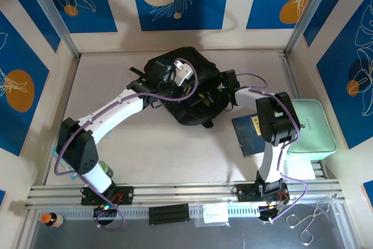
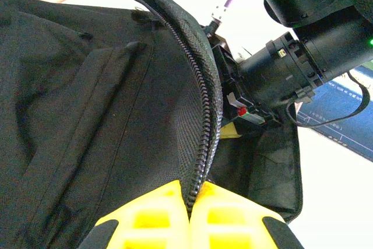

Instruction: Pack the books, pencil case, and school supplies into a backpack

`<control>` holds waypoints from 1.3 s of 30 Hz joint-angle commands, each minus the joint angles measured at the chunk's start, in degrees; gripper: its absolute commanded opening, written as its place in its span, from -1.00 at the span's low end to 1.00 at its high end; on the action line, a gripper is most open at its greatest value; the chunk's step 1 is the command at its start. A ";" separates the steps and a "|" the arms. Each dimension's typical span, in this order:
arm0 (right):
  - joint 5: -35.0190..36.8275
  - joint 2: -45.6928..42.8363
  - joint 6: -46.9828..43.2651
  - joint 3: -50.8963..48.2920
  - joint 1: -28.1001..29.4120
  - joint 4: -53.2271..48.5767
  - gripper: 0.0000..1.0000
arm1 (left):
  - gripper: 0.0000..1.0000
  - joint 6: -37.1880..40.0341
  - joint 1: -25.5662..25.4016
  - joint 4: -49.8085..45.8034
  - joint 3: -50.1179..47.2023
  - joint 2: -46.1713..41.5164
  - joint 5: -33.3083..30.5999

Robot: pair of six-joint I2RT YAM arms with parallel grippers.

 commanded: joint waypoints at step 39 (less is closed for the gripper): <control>24.45 -30.47 -18.98 -12.04 -2.76 -22.39 -0.01 | -0.58 -3.16 4.98 0.23 -17.17 -15.40 -29.12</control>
